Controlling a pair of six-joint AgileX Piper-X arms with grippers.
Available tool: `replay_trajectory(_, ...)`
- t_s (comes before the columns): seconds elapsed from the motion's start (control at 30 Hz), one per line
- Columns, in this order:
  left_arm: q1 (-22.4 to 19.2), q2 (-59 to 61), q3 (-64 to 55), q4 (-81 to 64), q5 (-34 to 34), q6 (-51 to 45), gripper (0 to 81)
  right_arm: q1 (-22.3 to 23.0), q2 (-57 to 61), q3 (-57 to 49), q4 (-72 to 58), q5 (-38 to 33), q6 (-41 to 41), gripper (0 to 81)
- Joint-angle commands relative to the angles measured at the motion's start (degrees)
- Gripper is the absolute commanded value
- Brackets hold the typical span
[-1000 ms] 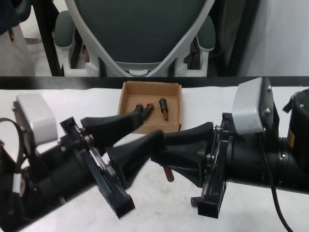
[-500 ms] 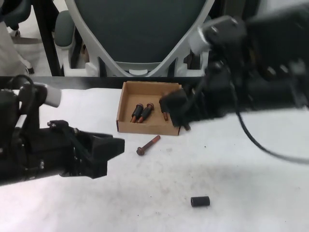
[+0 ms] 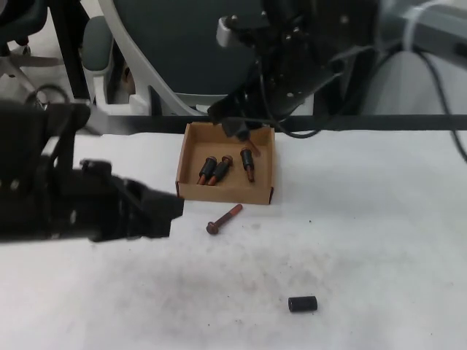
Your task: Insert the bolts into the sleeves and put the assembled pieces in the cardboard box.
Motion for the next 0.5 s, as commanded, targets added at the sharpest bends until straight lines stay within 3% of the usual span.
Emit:
replay_trajectory(0.0,-0.22,3.34,-4.90,6.26,-1.46,2.97,17.0,-1.48,7.67,-10.97,5.35,0.79,-0.77,0.2)
replay_trajectory(0.47,-0.22,22.04,-23.44,26.24,-3.62,13.89,17.0,-5.96,21.00,-22.58,5.03,0.52,1.80,0.2)
